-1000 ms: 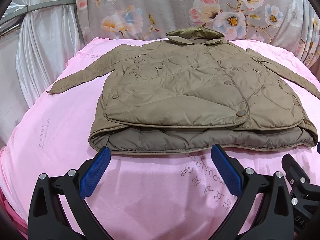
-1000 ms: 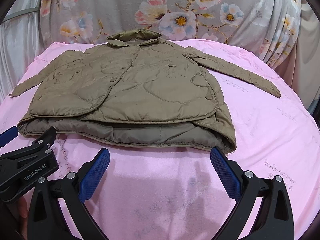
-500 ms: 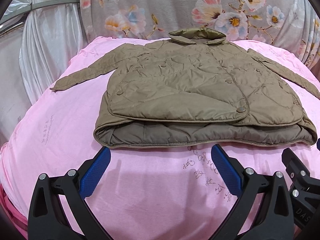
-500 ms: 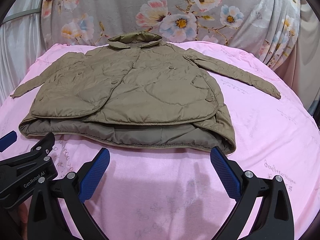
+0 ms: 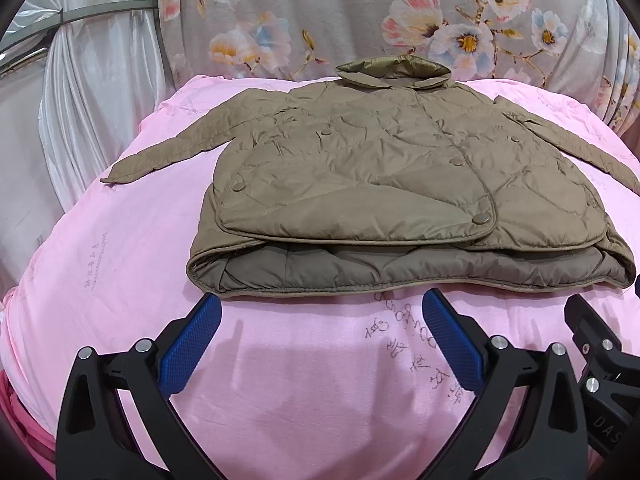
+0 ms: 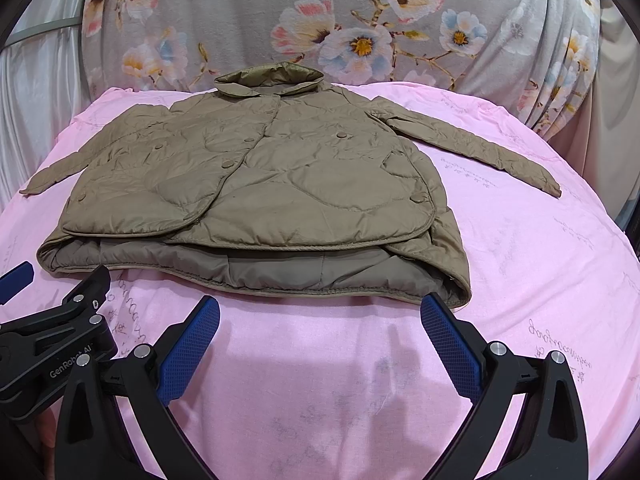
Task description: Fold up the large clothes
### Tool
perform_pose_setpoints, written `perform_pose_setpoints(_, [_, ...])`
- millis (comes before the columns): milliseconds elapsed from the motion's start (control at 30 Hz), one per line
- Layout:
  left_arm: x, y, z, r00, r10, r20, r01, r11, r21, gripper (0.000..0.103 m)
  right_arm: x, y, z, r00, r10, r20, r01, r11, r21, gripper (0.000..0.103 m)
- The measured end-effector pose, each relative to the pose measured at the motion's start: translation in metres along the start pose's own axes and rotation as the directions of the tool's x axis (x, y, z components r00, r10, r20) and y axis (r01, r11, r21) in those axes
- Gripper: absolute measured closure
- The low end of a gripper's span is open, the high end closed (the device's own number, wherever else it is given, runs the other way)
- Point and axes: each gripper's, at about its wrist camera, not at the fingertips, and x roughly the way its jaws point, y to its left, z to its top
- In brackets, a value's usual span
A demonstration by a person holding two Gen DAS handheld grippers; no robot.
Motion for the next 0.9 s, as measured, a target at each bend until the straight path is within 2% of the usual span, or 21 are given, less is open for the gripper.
perform_pose_setpoints(900, [0.0012, -0.0021, -0.0011, 1.0, 0.0, -0.003, 0.0, 1.0, -0.009, 0.005, 0.0017, -0.0006, 0.0016, 1.0, 0.003, -0.003, -0.003, 1.0, 0.002, 0.005])
